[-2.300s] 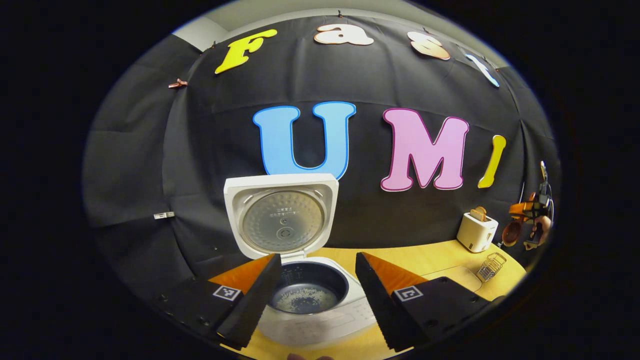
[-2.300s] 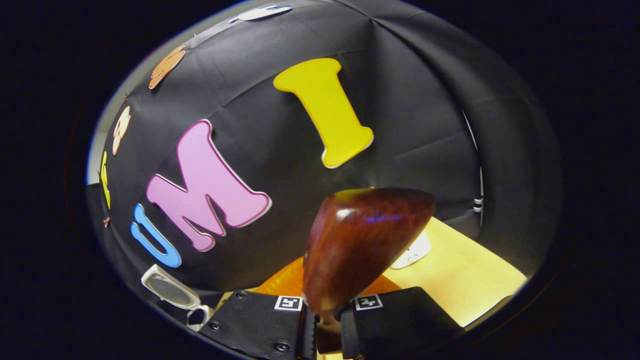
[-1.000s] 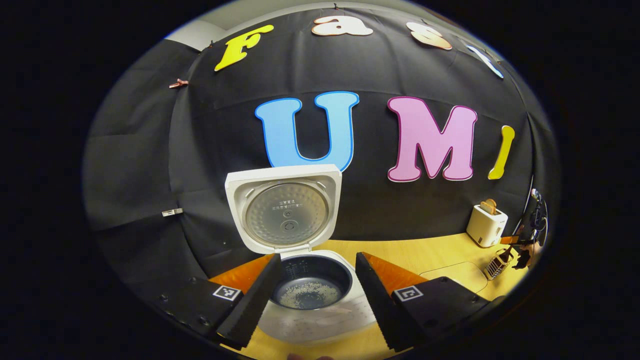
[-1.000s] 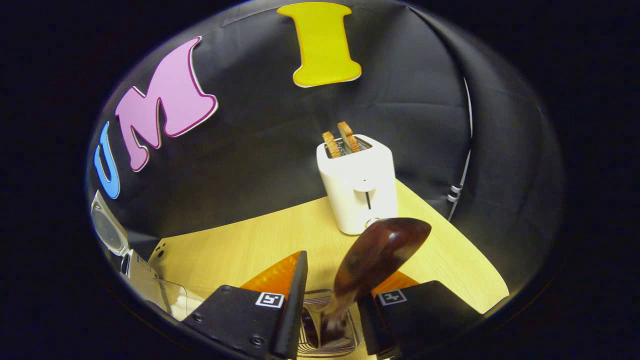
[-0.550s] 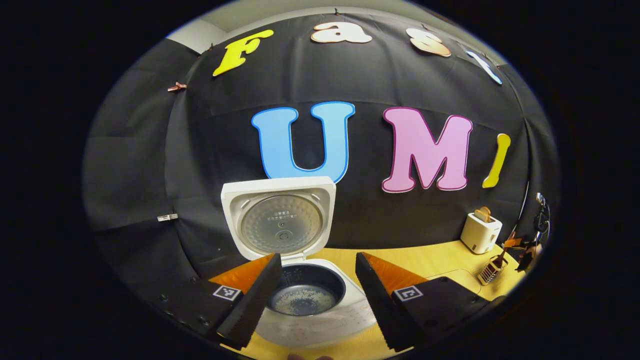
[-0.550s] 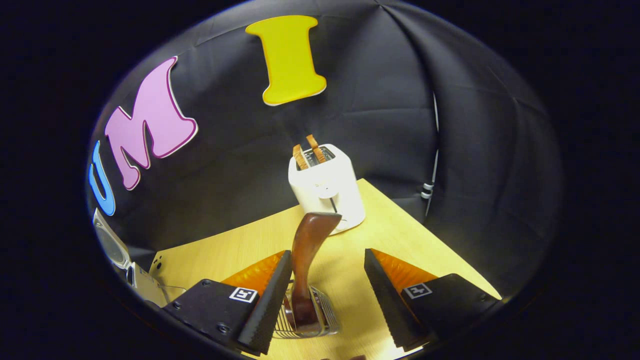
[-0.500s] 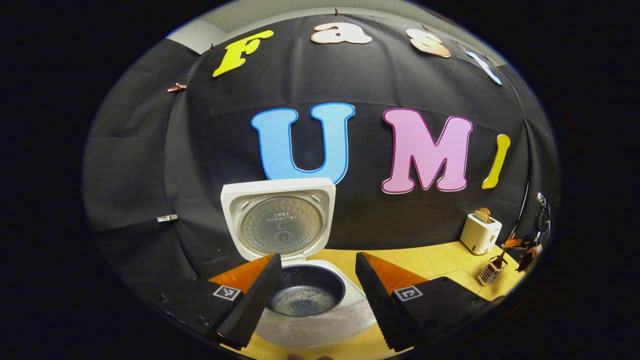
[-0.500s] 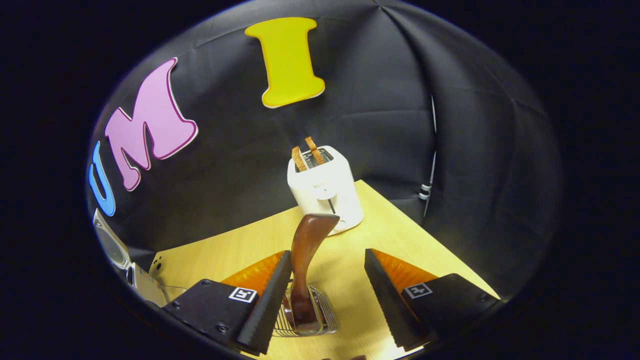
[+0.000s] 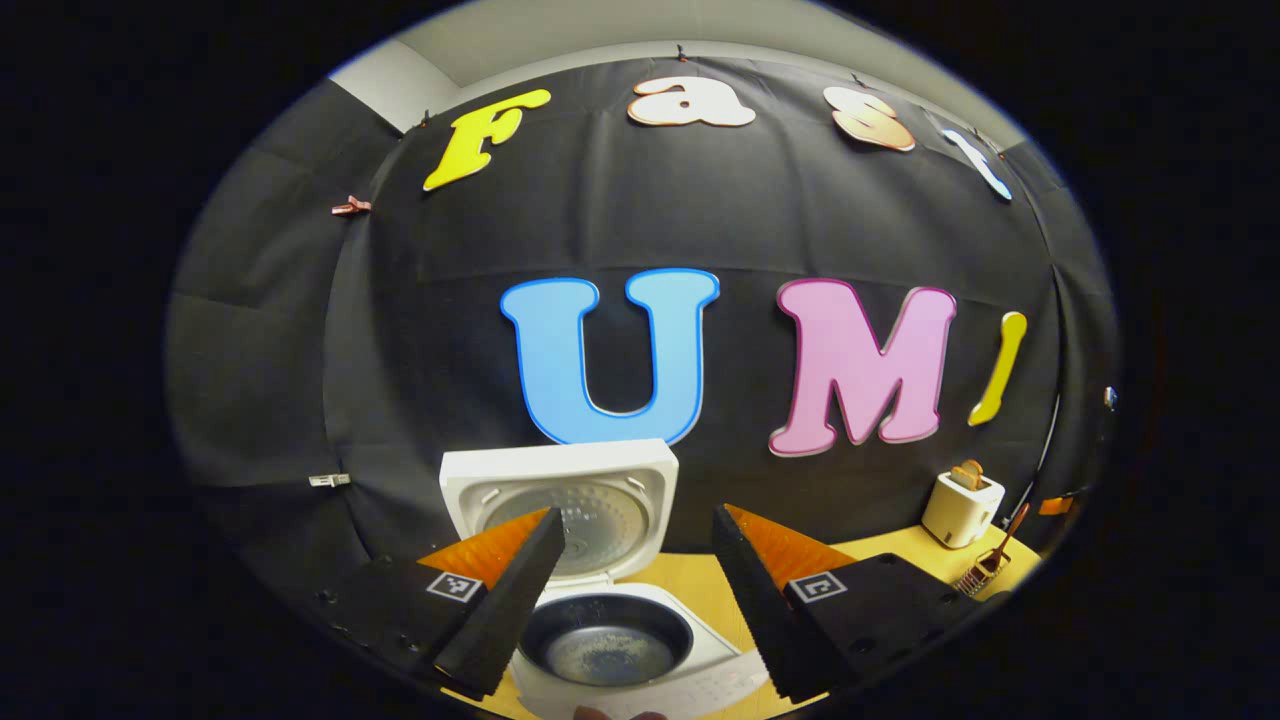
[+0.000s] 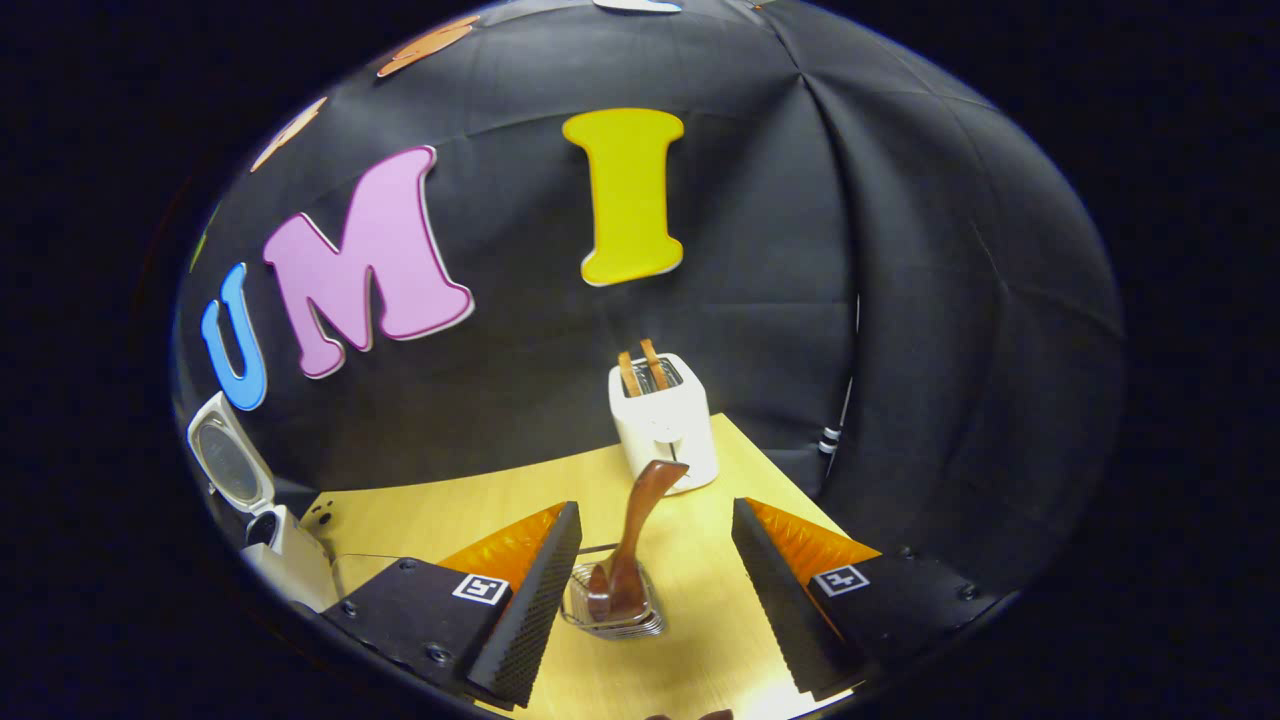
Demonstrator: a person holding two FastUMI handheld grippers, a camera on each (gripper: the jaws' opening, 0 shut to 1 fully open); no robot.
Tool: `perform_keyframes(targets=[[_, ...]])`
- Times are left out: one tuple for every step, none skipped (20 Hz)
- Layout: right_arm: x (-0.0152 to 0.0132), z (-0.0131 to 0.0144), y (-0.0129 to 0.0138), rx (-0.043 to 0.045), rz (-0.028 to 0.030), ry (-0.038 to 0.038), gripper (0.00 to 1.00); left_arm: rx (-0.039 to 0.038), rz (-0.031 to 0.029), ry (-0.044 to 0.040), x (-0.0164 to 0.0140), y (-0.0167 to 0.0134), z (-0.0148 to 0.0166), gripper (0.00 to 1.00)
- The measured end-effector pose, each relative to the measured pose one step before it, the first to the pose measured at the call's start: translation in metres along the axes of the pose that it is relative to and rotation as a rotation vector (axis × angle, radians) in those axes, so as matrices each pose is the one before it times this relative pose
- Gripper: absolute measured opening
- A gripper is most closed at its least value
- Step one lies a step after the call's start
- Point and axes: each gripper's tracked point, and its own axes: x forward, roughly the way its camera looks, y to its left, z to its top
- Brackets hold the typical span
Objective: Close the left gripper, press the button to open the rice cooker; take a wooden spoon from the chopstick holder with the right hand, scoop a spoonful of rice and pour it into the rice cooker, then put the wooden spoon back into the chopstick holder.
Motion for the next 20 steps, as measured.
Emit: perform_keyframes(targets=[[-0.00929, 0.00474, 0.00614, -0.00508, 0.01516, -0.00931, 0.94, -0.0056, 0.01606, -0.01949, 0.01, 0.00709, 0.01115, 0.95], [-0.00762, 0.00421, 0.00645, -0.00763, 0.0106, -0.00769, 0.94, -0.00105, 0.01501, -0.01366, 0.01072, 0.00726, 0.01104, 0.95], [-0.00674, 0.0042, 0.0057, -0.00861, 0.01258, -0.00728, 0.94, 0.0053, 0.01332, -0.00247, 0.01357, 0.00121, 0.00481, 0.95], [-0.00556, 0.00427, 0.00638, -0.00851, 0.01268, -0.00636, 0.94, 0.00885, 0.01242, 0.00733, 0.01178, 0.00609, 0.00287, 0.95], [-0.00542, 0.00442, 0.0057, -0.00983, 0.01106, -0.00553, 0.94, 0.00619, 0.00955, 0.0133, 0.00995, 0.00982, 0.00068, 0.95], [-0.00458, 0.00464, 0.00537, -0.01071, 0.00868, -0.00666, 0.94, -0.0023, 0.00867, 0.00934, 0.01075, 0.0047, 0.00124, 0.95], [-0.00433, 0.00666, 0.0033, -0.01621, 0.00817, -0.00922, 0.94, -0.00534, 0.00358, 0.00615, 0.01097, 0.00242, 0.00143, 0.95], [-0.00407, 0.00439, 0.00447, -0.02411, 0.00496, -0.00679, 0.94, -0.00256, 0.00528, 0.00052, 0.00977, 0.00257, 0.00279, 0.95], [-0.00478, 0.00376, 0.00396, -0.02368, 0.00744, -0.00634, 0.94, 0.00423, 0.00811, 0.00071, 0.01018, 0.00319, 0.00123, 0.95], [-0.0032, 0.00377, 0.00556, -0.02055, 0.00803, -0.00394, 0.95, 0.0085, 0.01193, 0.00093, 0.00994, 0.0036, 0.00161, 0.95], [-0.00162, 0.00288, 0.00517, -0.0135, 0.00919, -0.0032, 0.94, 0.00681, 0.00858, 0.00648, 0.00949, 0.00219, -0.00055, 0.95], [-0.00277, 0.00139, 0.00487, -0.0132, 0.00775, -0.00224, 0.95, 0.00105, 0.00547, 0.01114, 0.00906, 0.00165, -0.00129, 0.95], [-0.00178, 0.00863, 0.00229, -0.01133, 0.00521, -0.00276, 0.95, -0.00804, 0.00255, 0.01503, 0.00835, 0.00063, -0.00283, 0.95], [-0.00161, -0.00104, 0.00236, -0.00993, 0.004, 0.00097, 0.95, -0.01257, 0.00291, 0.01794, 0.00872, 0.0008, -0.00343, 0.95], [-0.00187, -0.00149, 0.00276, -0.00573, 0.00458, 0.00296, 0.95, -0.00549, 0.00622, 0.01376, 0.00719, 0.00107, -0.00412, 0.95], [-0.00206, -0.00089, 0.00295, -0.00533, 0.00276, 0.00245, 0.95, 0.01025, 0.01116, 0.00989, 0.00789, 0.00275, -0.00232, 0.95], [-0.00262, -0.00036, 0.00147, -0.0063, 0.00321, 0.00359, 0.95, 0.02165, 0.01259, 0.0092, 0.00684, 0.00239, -0.00245, 0.95], [-0.00091, -0.00018, 0.002, -0.00664, 0.00056, 0.00163, 0.95, 0.02575, 0.00739, 0.01044, 0.00715, 0.00163, -0.00298, 0.95], [0.00008, -0.00213, 0.00059, -0.00531, 0.00255, 0.00297, 0.95, 0.02246, 0.00213, 0.01493, 0.00565, -0.00023, -0.00407, 0.95], [-0.00024, -0.00056, 0.00099, -0.00196, -0.00013, 0.00156, 0.95, 0.01567, 0.00121, 0.01423, 0.00475, -0.00055, -0.0044, 0.95]])
